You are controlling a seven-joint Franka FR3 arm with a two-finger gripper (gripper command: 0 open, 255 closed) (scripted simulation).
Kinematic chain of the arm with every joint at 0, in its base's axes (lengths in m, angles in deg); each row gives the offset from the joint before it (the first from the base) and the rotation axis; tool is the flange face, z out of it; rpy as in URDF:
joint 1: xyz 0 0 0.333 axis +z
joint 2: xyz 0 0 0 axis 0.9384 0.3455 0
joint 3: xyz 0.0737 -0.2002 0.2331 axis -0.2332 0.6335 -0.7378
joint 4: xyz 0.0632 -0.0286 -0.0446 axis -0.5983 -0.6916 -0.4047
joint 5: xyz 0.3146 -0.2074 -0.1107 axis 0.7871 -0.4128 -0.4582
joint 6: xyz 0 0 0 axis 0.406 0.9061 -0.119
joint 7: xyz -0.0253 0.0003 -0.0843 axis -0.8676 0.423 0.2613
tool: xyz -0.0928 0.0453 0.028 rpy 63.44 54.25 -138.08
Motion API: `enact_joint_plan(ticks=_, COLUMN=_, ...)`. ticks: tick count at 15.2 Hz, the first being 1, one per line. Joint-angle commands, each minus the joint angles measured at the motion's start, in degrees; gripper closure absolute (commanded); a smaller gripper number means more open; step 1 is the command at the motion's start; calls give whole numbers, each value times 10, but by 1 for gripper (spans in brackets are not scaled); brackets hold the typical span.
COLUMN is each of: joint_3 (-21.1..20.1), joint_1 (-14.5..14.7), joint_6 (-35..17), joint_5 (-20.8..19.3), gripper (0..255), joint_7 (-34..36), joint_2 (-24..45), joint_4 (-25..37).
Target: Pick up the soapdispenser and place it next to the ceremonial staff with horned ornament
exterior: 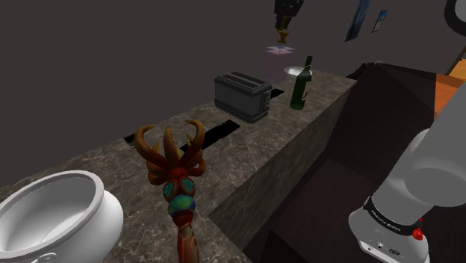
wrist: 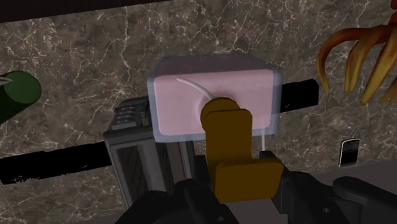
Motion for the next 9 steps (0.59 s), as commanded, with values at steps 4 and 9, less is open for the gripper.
enact_joint_plan(ticks=4, joint_3=-40, joint_1=35, joint_6=-17, joint_5=-24, gripper=255, joint_7=71, joint_2=-67, joint_4=-76)
enact_joint_plan(ticks=9, joint_3=-84, joint_1=63, joint_6=-26, joint_5=-36, gripper=255, joint_7=142, joint_2=-113, joint_4=-128)
